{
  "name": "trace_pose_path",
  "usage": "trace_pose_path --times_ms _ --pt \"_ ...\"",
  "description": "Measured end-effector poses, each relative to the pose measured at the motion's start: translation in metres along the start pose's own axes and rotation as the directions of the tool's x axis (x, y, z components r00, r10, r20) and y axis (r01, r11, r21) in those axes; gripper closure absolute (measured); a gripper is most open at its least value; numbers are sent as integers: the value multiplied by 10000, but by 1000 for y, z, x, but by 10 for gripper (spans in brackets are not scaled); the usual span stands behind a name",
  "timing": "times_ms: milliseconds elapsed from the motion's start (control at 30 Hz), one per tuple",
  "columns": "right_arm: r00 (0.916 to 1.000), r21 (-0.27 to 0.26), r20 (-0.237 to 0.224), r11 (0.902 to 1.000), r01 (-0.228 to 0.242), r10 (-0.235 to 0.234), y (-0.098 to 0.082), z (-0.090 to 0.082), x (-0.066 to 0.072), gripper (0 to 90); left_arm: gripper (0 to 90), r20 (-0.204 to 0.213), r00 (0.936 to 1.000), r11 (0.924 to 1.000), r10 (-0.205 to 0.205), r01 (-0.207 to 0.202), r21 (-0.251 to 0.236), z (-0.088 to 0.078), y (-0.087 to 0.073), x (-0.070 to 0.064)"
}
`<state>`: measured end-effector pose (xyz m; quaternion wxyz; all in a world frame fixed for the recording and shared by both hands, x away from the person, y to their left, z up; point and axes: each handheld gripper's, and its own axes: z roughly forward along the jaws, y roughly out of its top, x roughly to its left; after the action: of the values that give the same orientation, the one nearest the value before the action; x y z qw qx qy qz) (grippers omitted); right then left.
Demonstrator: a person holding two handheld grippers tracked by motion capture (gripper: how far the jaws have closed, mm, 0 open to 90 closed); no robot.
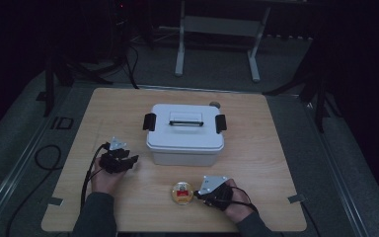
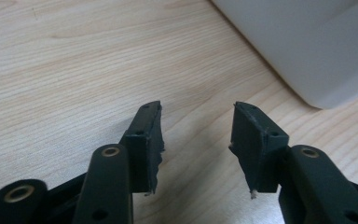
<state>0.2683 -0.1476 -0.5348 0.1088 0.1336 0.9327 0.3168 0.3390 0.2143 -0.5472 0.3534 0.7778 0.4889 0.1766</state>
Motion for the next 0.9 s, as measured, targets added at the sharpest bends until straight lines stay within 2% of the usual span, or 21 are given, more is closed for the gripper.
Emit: trace_pose_path --times_ms 100,200,600,767,900 --pt "9995 -21 -205 9997 254 -254 11 9 6 899 556 311 9994 9998 -125 130 -156 -4 0 -1" --pt "9990 -31 -273 9993 365 -365 18 16 10 899 570 443 9989 9994 -158 172 -316 -8 1 -4" --pt "9955 -331 -548 9966 760 -777 48 43 17 900 623 860 9962 9987 147 -103 -507 -28 -3 -14" --pt "9944 -410 -505 9950 912 -932 60 52 19 899 649 1211 9914 9973 490 -420 -596 -36 -3 -25" --pt "9950 -541 -444 9948 868 -892 61 48 19 883 690 1528 9836 9937 959 -857 -722 -41 -2 -40"
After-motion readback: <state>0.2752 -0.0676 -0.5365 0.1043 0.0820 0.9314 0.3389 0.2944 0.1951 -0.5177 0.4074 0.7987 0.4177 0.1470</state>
